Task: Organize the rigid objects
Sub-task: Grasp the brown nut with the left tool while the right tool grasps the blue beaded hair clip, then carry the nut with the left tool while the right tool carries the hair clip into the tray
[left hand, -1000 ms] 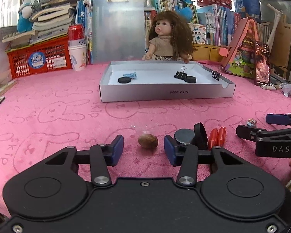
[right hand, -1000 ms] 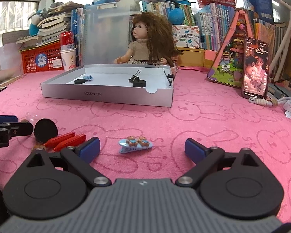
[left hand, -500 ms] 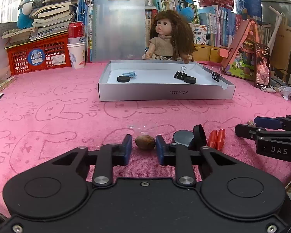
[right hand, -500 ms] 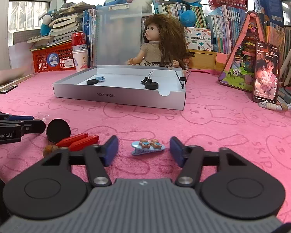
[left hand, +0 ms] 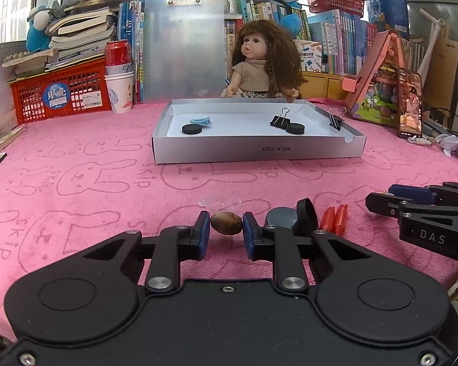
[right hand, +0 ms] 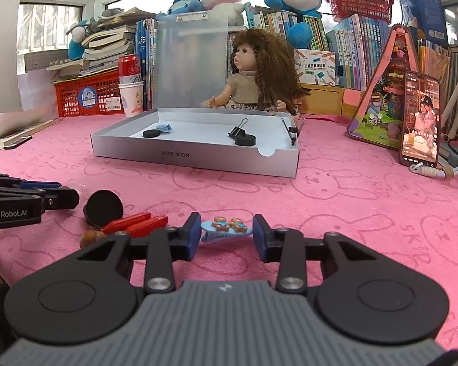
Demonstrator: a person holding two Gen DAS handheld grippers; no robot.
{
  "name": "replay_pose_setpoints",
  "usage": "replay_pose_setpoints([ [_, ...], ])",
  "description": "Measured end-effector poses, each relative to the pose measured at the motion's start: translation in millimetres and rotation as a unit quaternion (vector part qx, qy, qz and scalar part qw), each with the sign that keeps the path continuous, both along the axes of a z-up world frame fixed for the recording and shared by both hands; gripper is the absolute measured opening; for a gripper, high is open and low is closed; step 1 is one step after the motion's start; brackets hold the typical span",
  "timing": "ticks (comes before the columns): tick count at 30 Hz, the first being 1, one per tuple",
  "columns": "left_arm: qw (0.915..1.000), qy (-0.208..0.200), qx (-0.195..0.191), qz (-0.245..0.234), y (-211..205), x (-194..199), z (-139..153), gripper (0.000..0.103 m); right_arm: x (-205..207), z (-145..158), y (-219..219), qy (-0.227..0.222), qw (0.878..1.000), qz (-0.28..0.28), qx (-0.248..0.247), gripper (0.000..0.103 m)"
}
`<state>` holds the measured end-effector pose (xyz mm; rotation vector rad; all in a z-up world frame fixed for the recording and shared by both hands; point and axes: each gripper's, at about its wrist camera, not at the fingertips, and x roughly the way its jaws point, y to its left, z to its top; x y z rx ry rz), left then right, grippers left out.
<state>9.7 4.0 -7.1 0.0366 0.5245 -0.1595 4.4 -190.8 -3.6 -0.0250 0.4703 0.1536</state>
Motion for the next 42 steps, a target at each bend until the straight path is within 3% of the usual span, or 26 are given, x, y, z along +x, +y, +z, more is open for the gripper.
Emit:
replay_pose_setpoints([
  [15,0.9998,-0.016,-0.012,-0.005,-2.7,3.1,22.9,0.022,8.4,15.5,5.8,-0.01,1.0,-0.004,-0.008,0.041],
  [21,0.9996,-0.024,-0.017,-0.001,-3.0,17.7,37.3,0.022,22.7,24.2,-0.5,-0.001,1.0,-0.023,0.01,0.041],
  [42,0.9988,-0.004,-0.048,0.006,10.5,113.0,72.8,0.022,97.1,56.5,-19.8,0.017,0.996,-0.063,0.064,0.041],
])
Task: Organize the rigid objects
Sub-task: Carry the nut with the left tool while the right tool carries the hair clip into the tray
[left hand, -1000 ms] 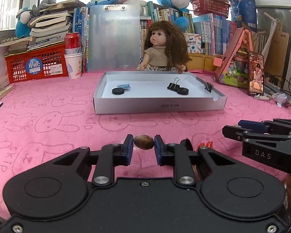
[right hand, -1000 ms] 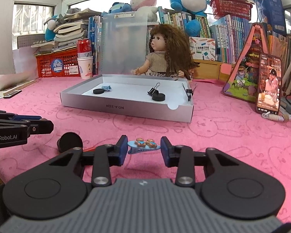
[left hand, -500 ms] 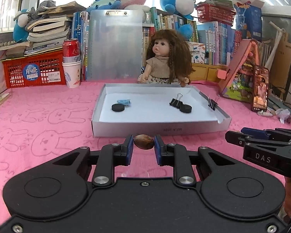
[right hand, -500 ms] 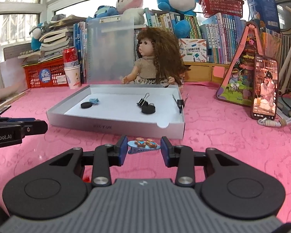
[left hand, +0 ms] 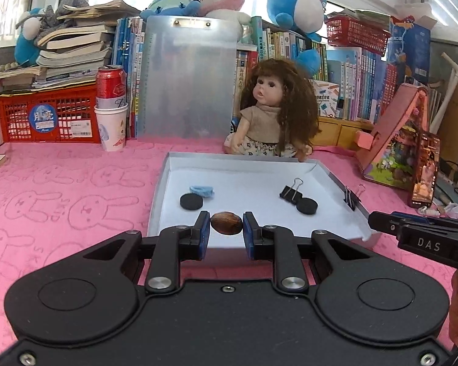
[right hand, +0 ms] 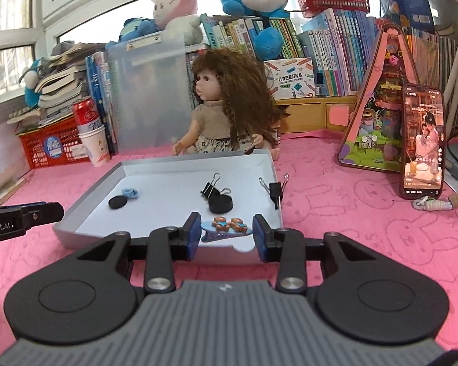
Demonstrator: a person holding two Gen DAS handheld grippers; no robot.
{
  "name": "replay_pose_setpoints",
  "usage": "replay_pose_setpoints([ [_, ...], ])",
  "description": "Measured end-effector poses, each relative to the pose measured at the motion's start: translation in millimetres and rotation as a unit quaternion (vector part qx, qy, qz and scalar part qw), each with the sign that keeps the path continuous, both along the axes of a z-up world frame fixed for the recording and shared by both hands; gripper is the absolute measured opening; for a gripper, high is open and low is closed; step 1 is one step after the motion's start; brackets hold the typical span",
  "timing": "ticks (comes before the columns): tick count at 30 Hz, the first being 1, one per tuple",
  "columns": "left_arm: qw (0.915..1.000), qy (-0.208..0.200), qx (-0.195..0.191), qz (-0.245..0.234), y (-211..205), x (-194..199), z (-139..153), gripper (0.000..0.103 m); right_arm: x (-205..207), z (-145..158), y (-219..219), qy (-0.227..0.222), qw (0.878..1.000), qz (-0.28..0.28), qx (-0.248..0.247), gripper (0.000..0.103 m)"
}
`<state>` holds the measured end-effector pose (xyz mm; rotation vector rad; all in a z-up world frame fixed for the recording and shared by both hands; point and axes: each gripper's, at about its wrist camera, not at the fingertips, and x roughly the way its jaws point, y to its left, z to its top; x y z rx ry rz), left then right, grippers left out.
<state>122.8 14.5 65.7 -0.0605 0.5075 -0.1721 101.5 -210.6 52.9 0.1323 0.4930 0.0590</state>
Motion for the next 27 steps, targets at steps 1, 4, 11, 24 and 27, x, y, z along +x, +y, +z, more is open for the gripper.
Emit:
replay_pose_setpoints([
  [1,1.0,0.005,-0.002,0.001,0.5,6.6,0.2,0.022,5.5,0.4,-1.2,0.003,1.0,-0.001,0.002,0.041],
  [4,0.9997,0.021,-0.01,0.002,1.2,26.0,-1.9,0.022,19.8,-0.6,-4.1,0.014,1.0,-0.006,0.01,0.041],
  [11,0.9985,0.053,-0.009,0.014,-0.9,66.5,-16.5,0.022,54.1,-7.4,-10.5,0.036,0.999,-0.009,0.03,0.042],
  [24,0.9955,0.089,-0.003,0.033,-4.6,111.1,-45.7,0.022,91.4,-29.2,1.3,0.064,0.998,-0.001,0.014,0.042],
  [27,0.9952,0.092,-0.001,0.033,-5.4,114.0,-50.4,0.022,94.5,-32.8,4.8,0.067,0.998,-0.001,0.005,0.042],
])
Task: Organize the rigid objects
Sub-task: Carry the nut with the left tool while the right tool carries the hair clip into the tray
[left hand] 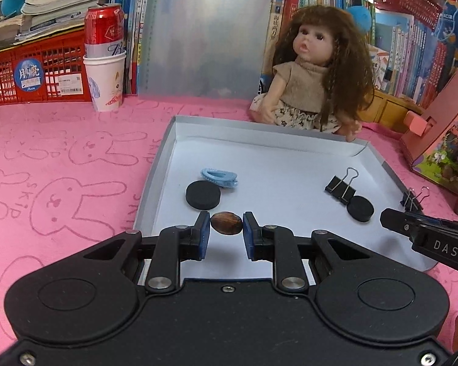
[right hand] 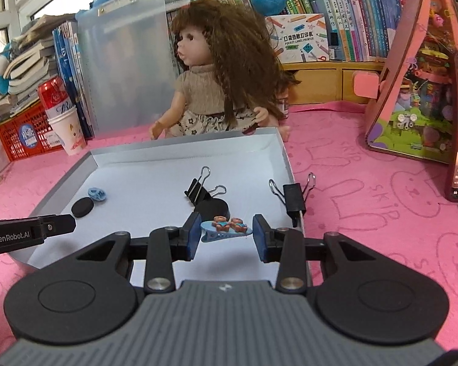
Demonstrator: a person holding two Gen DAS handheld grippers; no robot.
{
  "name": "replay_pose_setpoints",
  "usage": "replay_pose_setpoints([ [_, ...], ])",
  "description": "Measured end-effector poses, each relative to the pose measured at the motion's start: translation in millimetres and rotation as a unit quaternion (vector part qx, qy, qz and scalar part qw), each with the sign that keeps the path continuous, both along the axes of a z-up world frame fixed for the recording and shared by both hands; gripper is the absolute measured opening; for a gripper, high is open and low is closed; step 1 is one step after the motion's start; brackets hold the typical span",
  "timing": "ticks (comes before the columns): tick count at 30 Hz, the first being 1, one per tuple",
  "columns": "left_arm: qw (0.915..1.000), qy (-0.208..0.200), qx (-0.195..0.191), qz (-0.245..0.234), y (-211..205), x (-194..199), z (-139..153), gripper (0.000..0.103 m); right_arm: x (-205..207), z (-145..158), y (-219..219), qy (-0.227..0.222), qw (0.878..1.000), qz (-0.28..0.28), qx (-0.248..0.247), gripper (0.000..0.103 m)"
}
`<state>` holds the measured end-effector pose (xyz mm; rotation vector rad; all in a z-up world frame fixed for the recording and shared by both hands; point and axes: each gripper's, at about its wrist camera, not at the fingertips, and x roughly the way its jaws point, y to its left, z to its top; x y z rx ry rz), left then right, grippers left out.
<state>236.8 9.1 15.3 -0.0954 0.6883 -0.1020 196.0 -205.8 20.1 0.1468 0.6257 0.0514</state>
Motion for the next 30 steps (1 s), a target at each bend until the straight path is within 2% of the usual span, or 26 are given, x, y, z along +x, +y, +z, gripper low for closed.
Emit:
replay_pose_setpoints([
  [12,0.9999,0.006,0.008,0.005,-2.0,9.5,-11.2,0.022,9.6,-10.4,2.5,0.015,1.0,-0.001,-0.012,0.042],
  [24,0.9998,0.003,0.017,0.006,-3.7,12.1,-13.6,0.022,10.6,-11.9,6.0,0.011,1.0,0.004,-0.027,0.042],
  [30,0.9999,0.0,0.016,0.006,-3.5,9.1,-9.8,0.024,10.1,-11.8,7.2,0.008,1.0,0.004,-0.029,0.047],
])
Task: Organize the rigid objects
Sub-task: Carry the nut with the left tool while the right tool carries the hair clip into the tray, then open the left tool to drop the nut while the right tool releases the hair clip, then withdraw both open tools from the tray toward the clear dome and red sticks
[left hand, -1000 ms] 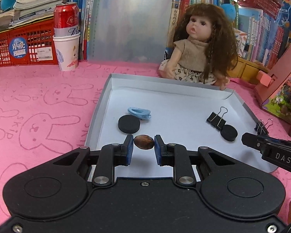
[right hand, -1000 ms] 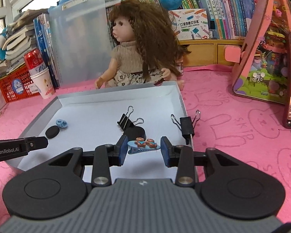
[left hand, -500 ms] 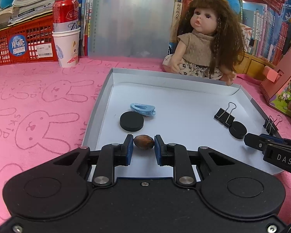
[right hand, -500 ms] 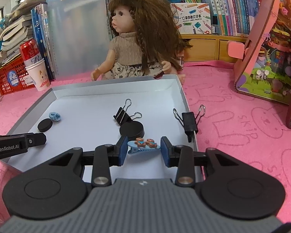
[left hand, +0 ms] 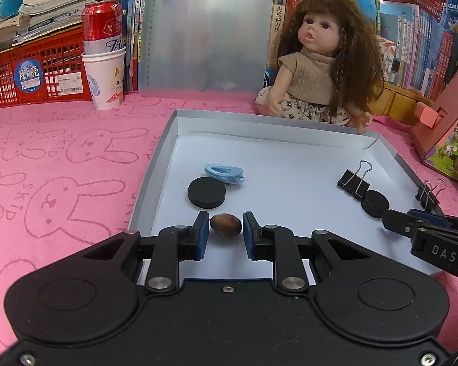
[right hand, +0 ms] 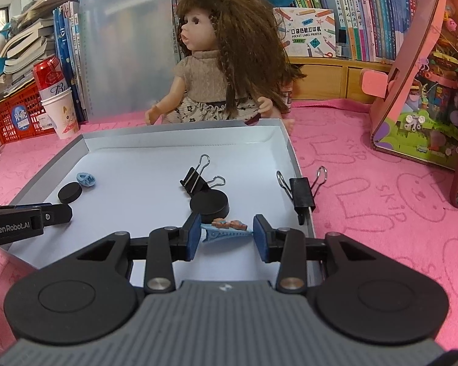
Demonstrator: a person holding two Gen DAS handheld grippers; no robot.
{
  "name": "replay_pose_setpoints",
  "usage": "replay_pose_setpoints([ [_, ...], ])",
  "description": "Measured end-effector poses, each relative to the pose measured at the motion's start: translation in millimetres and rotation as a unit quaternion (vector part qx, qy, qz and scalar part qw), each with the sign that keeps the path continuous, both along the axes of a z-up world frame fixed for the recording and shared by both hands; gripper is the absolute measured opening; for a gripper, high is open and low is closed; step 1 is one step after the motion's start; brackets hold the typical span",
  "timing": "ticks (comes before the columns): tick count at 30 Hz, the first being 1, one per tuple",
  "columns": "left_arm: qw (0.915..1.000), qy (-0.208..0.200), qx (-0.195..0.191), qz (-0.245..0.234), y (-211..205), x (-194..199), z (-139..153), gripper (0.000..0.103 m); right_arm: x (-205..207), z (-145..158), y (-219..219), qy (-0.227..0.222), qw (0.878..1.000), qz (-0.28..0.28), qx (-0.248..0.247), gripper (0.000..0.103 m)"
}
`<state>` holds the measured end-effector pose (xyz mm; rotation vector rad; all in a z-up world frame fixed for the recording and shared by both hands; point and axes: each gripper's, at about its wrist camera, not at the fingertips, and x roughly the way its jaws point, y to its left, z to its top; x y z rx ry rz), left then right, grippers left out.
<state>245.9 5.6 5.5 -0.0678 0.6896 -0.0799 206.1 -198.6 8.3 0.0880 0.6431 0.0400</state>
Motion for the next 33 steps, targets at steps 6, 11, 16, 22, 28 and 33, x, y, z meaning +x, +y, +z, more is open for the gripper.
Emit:
replay_pose_setpoints([
  [6,0.9999,-0.013,0.005,-0.004,-1.9,-6.3,7.8,0.04,-3.8,2.1,-0.6,-0.002,1.0,0.002,0.007,0.065],
  [11,0.9997,-0.019,0.008,-0.015,-3.2,-14.7,13.9,0.052,-11.4,6.2,3.6,-0.014,1.0,0.007,-0.008,0.072],
  [16,0.9992,-0.026,0.002,-0.03,-4.0,-26.4,21.2,0.058,-19.7,11.2,7.3,-0.025,0.999,0.007,-0.023,0.079],
  [22,0.9983,-0.039,0.005,-0.043,-5.8,-43.4,29.7,0.065,-33.4,19.9,10.4,-0.037,0.999,0.013,-0.03,0.086],
  [28,0.9975,-0.047,-0.003,-0.053,-3.2,-63.9,34.0,0.069,-51.7,28.6,11.1,-0.05,0.998,0.027,-0.03,0.089],
  [33,0.9963,-0.056,-0.008,-0.065,-0.4,-84.3,37.4,0.075,-71.5,34.0,10.3,-0.062,0.997,0.039,-0.023,0.092],
])
